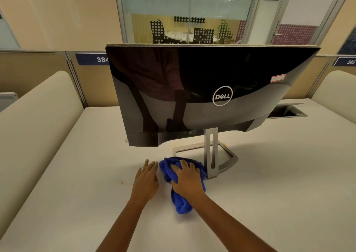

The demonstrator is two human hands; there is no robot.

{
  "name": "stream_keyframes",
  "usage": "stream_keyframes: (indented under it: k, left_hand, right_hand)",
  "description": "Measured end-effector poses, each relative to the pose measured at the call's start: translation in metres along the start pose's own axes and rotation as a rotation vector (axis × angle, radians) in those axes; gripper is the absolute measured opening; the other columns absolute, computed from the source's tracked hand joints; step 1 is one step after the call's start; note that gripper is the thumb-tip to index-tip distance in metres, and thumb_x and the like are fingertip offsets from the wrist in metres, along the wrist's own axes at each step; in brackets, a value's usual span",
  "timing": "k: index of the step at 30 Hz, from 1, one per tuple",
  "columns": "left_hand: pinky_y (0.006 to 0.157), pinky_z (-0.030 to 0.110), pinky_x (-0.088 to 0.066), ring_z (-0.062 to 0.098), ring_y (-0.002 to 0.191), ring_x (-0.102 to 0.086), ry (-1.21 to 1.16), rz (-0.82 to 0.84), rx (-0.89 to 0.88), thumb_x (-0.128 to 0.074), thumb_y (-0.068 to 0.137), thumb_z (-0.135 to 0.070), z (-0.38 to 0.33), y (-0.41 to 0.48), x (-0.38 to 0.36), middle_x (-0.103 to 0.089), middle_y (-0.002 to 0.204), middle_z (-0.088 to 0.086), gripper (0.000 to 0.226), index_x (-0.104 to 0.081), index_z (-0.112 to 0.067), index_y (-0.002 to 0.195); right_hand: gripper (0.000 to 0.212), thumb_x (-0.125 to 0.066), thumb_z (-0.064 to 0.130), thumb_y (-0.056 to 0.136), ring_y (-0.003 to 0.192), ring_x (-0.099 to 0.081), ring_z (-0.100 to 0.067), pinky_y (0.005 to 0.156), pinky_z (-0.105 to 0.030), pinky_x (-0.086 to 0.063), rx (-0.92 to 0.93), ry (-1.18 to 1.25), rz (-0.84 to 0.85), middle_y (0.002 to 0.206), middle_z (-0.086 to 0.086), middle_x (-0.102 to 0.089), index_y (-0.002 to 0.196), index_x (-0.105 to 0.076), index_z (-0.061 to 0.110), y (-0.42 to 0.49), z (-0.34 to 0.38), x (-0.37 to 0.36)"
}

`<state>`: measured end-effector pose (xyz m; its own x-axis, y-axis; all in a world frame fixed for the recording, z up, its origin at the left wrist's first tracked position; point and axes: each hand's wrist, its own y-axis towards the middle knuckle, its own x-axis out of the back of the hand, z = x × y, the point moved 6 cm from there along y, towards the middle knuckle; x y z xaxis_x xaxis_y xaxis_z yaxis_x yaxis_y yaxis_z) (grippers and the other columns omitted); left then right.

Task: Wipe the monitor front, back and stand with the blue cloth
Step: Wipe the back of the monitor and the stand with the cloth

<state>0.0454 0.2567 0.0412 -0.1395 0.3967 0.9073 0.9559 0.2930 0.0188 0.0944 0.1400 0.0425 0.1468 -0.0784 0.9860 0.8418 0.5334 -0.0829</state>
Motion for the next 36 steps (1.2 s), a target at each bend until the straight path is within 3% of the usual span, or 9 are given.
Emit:
stream_keyframes:
  k: [6, 11, 15, 17, 20, 26, 32, 36]
  left_hand:
    - [0.116, 0.03, -0.004, 0.016, 0.144, -0.003, 0.023, -0.002, -0.02, -0.029, 0.098, -0.013, -0.02, -0.004, -0.004, -0.014, 0.155, 0.001, 0.049, -0.016, -0.015, 0.145]
    - [0.115, 0.031, -0.003, 0.016, 0.144, -0.002, 0.063, 0.001, -0.011, -0.031, 0.098, -0.014, -0.022, -0.009, -0.002, -0.013, 0.155, 0.001, 0.049, -0.017, -0.017, 0.145]
    - [0.116, 0.032, -0.004, 0.016, 0.144, -0.003, 0.04, 0.017, -0.016, -0.03, 0.097, -0.012, -0.028, -0.011, -0.003, -0.014, 0.155, 0.001, 0.05, -0.017, -0.016, 0.145]
    - [0.116, 0.032, -0.004, 0.016, 0.144, -0.004, 0.004, 0.034, -0.031, -0.03, 0.097, -0.014, -0.035, -0.012, -0.005, -0.015, 0.155, 0.001, 0.05, -0.017, -0.016, 0.145]
    - [0.116, 0.031, -0.005, 0.017, 0.144, -0.004, 0.039, 0.071, -0.051, -0.03, 0.098, -0.02, -0.043, -0.013, -0.008, -0.013, 0.155, 0.002, 0.05, -0.015, -0.016, 0.145]
    - [0.116, 0.033, -0.006, 0.016, 0.144, -0.003, 0.069, 0.089, -0.059, -0.034, 0.096, -0.013, -0.054, -0.012, -0.014, -0.014, 0.155, 0.001, 0.054, -0.014, -0.016, 0.146]
    - [0.116, 0.033, -0.006, 0.017, 0.144, -0.004, 0.107, 0.083, -0.051, -0.031, 0.097, -0.014, -0.07, -0.015, -0.02, -0.012, 0.155, 0.002, 0.051, -0.016, -0.017, 0.146]
    - [0.116, 0.033, -0.007, 0.019, 0.144, -0.004, 0.124, 0.096, -0.048, -0.03, 0.097, -0.013, -0.08, -0.017, -0.023, -0.01, 0.155, 0.003, 0.052, -0.013, -0.016, 0.146]
  right_hand:
    - [0.054, -0.047, 0.033, 0.092, 0.129, -0.031, -0.034, 0.105, -0.045, -0.034, -0.11, -0.105, 0.131, 0.146, -0.009, -0.024, 0.14, -0.025, 0.02, -0.031, -0.026, 0.006]
    - [0.037, -0.049, 0.032, 0.09, 0.109, -0.05, -0.026, 0.094, -0.035, -0.044, -0.209, -0.011, 0.142, 0.126, -0.008, -0.046, 0.123, -0.047, 0.016, -0.044, -0.048, 0.043]
    - [0.049, -0.045, 0.034, 0.093, 0.124, -0.039, -0.029, 0.102, -0.041, -0.038, -0.083, 0.008, -0.019, 0.139, -0.009, -0.035, 0.138, -0.03, 0.023, -0.033, -0.033, 0.055]
    - [0.055, -0.045, 0.035, 0.093, 0.133, -0.026, -0.032, 0.108, -0.047, -0.029, 0.018, -0.004, 0.034, 0.148, -0.008, -0.023, 0.142, -0.022, 0.026, -0.031, -0.02, 0.037]
    - [0.056, -0.047, 0.037, 0.092, 0.139, -0.014, -0.031, 0.112, -0.05, -0.02, 0.076, -0.018, 0.102, 0.154, -0.001, -0.01, 0.142, -0.024, 0.029, -0.037, -0.019, 0.008]
    - [0.049, -0.048, 0.04, 0.085, 0.128, -0.03, -0.025, 0.105, -0.042, -0.03, 0.169, 0.037, 0.082, 0.145, 0.002, -0.03, 0.133, -0.04, 0.036, -0.06, -0.067, -0.004]
    - [0.041, -0.057, 0.028, 0.084, 0.107, -0.051, -0.022, 0.093, -0.028, -0.041, -0.11, 0.244, -0.021, 0.126, -0.005, -0.048, 0.124, -0.053, 0.028, -0.067, -0.17, 0.034]
    - [0.048, -0.06, 0.021, 0.086, 0.107, -0.053, -0.025, 0.091, -0.026, -0.042, -0.225, 0.548, -0.213, 0.127, -0.011, -0.047, 0.132, -0.044, 0.018, -0.054, -0.186, 0.054]
